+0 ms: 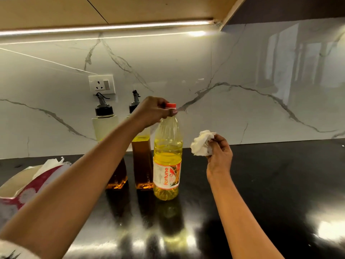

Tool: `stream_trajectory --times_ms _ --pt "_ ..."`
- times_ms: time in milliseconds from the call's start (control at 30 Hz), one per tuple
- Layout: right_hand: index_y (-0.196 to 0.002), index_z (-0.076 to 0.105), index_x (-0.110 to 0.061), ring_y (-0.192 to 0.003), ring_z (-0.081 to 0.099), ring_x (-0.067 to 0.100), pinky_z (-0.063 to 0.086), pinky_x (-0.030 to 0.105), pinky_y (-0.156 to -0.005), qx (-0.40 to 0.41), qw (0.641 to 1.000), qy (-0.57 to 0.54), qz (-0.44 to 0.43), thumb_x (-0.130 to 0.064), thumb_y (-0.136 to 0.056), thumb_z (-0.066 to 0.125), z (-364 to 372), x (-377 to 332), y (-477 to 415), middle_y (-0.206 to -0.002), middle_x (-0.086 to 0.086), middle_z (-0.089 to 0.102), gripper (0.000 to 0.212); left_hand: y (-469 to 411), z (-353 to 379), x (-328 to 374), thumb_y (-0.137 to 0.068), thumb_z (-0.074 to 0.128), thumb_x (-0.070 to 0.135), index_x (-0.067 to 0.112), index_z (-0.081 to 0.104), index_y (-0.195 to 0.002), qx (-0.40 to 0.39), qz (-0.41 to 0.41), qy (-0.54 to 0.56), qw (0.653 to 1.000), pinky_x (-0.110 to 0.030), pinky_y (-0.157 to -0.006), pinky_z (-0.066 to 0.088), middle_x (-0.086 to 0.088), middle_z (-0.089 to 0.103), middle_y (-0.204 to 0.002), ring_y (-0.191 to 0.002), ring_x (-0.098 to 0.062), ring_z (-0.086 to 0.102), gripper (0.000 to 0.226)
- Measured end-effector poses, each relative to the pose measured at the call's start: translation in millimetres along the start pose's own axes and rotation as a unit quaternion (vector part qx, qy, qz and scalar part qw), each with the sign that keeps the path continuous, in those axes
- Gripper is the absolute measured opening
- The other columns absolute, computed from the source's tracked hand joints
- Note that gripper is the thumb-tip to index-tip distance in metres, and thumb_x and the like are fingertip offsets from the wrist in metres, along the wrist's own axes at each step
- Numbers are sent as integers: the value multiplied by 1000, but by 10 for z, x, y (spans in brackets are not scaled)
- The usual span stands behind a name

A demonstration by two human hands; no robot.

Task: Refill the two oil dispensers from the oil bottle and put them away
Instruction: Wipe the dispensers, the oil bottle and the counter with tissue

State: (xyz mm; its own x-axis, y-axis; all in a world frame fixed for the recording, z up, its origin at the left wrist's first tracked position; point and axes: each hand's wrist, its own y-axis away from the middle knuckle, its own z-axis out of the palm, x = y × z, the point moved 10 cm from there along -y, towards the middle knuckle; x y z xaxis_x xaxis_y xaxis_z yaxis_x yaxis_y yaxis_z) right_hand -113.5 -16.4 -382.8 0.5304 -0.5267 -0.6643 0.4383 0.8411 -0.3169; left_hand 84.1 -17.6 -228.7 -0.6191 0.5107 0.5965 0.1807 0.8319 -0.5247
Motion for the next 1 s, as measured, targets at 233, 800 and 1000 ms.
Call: stream_trajectory --times_ms 233,800,1000 --pt "-99 61 -23 -92 62 16 55 27 -69 -169 984 43 34 0 -85 61 776 213 462 -100 -1 65 26 592 -561 -224 -84 69 16 22 57 -117 4 -25 83 996 -34 -78 56 -7 69 -106 -92 -20 67 35" --pt "-101 56 -7 -73 63 7 52 18 -62 -258 954 155 -8 -26 -94 52 1423 29 768 -87 3 61 21 609 -699 -89 -85 67 23 30 64 -113 39 54 46 997 -30 -77 57 3 68 -111 -94 -11 65 29" --pt "-99 61 -20 -92 63 20 53 31 -75 -231 945 230 31 -23 -96 49 844 331 839 -98 2 67 13 583 -642 -38 -85 67 21 28 65 -111 34 60 59 996 -23 -70 50 4 70 -100 -77 -7 62 27"
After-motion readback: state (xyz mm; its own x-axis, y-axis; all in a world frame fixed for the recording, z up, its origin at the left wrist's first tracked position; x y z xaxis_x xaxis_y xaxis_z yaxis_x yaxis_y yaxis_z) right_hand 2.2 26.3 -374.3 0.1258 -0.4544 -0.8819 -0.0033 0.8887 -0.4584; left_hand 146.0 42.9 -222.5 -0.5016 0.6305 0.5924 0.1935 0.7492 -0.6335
